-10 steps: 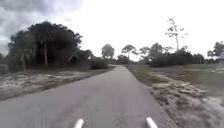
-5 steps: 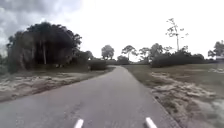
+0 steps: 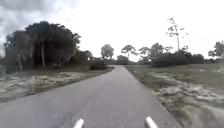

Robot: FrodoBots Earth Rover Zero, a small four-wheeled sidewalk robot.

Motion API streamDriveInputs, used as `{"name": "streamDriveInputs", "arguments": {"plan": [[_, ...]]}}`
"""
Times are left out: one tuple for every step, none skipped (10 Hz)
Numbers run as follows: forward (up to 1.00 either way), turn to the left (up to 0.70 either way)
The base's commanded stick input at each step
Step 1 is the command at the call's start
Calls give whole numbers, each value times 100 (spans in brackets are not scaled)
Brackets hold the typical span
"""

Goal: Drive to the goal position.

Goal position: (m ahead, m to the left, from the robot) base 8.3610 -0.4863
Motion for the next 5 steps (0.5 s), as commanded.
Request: {"name": "streamDriveInputs", "arguments": {"plan": [[100,-40],[100,-40],[100,-40],[100,-19],[100,0]]}}
